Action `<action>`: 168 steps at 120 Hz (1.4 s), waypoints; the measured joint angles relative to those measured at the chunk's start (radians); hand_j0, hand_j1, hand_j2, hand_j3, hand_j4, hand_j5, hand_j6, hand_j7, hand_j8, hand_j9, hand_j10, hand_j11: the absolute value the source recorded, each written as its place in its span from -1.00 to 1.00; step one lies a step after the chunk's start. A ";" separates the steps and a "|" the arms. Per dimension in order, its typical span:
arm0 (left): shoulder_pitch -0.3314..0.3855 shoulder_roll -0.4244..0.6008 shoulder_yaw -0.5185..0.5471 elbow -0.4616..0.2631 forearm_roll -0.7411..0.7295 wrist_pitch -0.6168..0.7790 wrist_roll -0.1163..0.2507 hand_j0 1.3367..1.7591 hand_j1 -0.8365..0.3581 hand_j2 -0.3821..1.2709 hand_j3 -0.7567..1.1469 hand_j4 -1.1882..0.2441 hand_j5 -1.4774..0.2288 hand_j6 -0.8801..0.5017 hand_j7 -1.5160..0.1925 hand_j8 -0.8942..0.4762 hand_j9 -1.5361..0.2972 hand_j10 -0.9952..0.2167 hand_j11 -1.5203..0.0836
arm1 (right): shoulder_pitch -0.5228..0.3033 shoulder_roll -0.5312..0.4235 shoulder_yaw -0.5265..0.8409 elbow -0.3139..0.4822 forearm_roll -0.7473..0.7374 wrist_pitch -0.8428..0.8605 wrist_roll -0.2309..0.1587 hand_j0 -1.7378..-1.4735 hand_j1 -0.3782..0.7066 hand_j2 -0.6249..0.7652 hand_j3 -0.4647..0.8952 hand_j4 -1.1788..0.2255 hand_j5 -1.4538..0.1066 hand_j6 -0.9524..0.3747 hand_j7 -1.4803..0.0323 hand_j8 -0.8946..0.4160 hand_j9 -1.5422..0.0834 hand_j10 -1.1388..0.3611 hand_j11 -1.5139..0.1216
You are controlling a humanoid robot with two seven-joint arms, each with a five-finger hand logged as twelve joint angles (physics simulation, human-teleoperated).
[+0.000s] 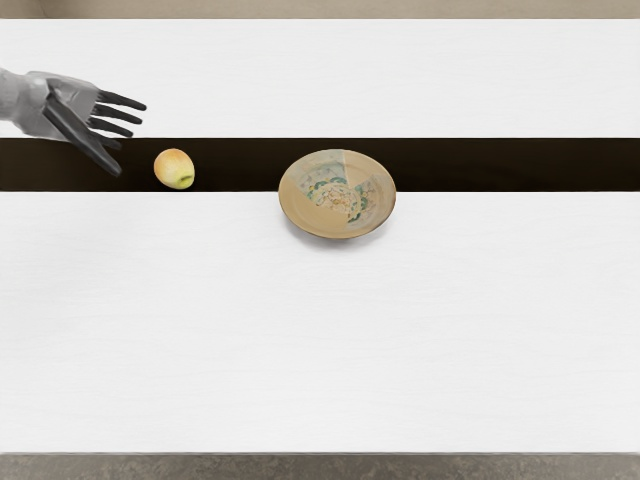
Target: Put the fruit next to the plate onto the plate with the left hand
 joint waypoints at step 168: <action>-0.065 -0.567 0.558 0.112 0.841 0.565 -0.006 0.52 0.43 -0.47 -0.21 0.27 0.31 -0.13 0.35 -0.10 0.28 0.18 0.45 | 0.000 0.000 -0.001 0.000 -0.001 0.000 0.000 -0.40 -0.92 -0.10 -0.32 0.66 0.84 0.42 0.93 0.35 0.88 0.50 0.83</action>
